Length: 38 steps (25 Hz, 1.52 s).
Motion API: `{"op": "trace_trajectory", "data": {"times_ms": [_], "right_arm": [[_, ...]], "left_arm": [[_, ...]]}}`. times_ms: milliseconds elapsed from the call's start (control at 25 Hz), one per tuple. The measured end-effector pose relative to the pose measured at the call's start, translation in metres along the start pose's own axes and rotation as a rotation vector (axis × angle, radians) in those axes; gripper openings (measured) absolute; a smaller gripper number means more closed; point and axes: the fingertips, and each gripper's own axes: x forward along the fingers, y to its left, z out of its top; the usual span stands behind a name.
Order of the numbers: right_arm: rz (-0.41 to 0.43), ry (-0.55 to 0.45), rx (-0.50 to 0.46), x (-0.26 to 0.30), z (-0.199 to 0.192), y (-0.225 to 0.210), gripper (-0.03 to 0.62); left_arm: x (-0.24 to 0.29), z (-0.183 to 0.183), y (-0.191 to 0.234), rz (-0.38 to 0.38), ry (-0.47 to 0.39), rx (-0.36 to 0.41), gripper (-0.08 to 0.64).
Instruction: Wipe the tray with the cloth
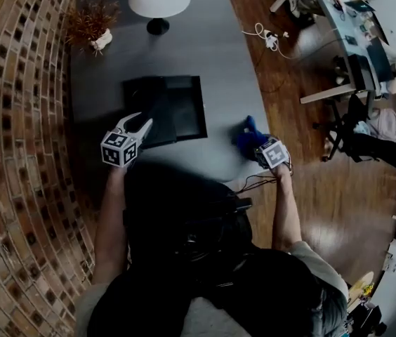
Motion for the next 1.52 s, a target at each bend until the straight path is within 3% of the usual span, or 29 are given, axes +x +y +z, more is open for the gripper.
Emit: {"op": "trace_trajectory", "data": {"times_ms": [160, 360, 480, 520, 600, 680, 720, 800, 1000, 1120, 1280, 1520], "right_arm": [[-0.076, 0.019, -0.03, 0.009, -0.03, 0.019, 0.281], [-0.16, 0.042, -0.054, -0.059, -0.043, 0.005, 0.316], [-0.224, -0.109, -0.043, -0.109, -0.005, -0.013, 0.314], [-0.191, -0.211, -0.027, -0.118, 0.023, -0.011, 0.313], [-0.028, -0.406, 0.016, -0.117, 0.081, 0.016, 0.264], [0.151, -0.481, 0.025, -0.092, 0.128, 0.062, 0.283], [0.202, -0.474, 0.011, -0.073, 0.143, 0.082, 0.313], [0.247, -0.424, 0.001, -0.03, 0.158, 0.104, 0.313], [0.456, -0.382, 0.206, 0.028, 0.176, 0.123, 0.311], [0.53, -0.371, 0.242, 0.039, 0.183, 0.127, 0.288], [0.576, -0.365, 0.192, 0.033, 0.195, 0.137, 0.264], [0.662, -0.342, 0.051, 0.037, 0.225, 0.198, 0.264]], "left_arm": [[-0.002, 0.002, 0.0, -0.014, -0.027, -0.044, 0.132], [-0.013, 0.001, 0.007, -0.031, -0.042, -0.116, 0.132], [-0.033, 0.006, 0.023, 0.023, -0.115, -0.181, 0.132], [-0.04, 0.008, 0.03, 0.049, -0.147, -0.211, 0.132], [-0.049, 0.006, 0.04, 0.092, -0.193, -0.272, 0.133], [-0.051, -0.001, 0.043, 0.11, -0.193, -0.316, 0.18], [-0.05, -0.004, 0.043, 0.109, -0.185, -0.33, 0.197], [-0.048, -0.008, 0.04, 0.103, -0.171, -0.35, 0.225], [-0.035, -0.017, 0.034, 0.086, -0.133, -0.375, 0.235], [-0.028, -0.019, 0.033, 0.074, -0.118, -0.381, 0.235], [-0.024, -0.018, 0.031, 0.062, -0.122, -0.387, 0.235], [-0.023, -0.017, 0.029, 0.053, -0.121, -0.388, 0.235]]}}
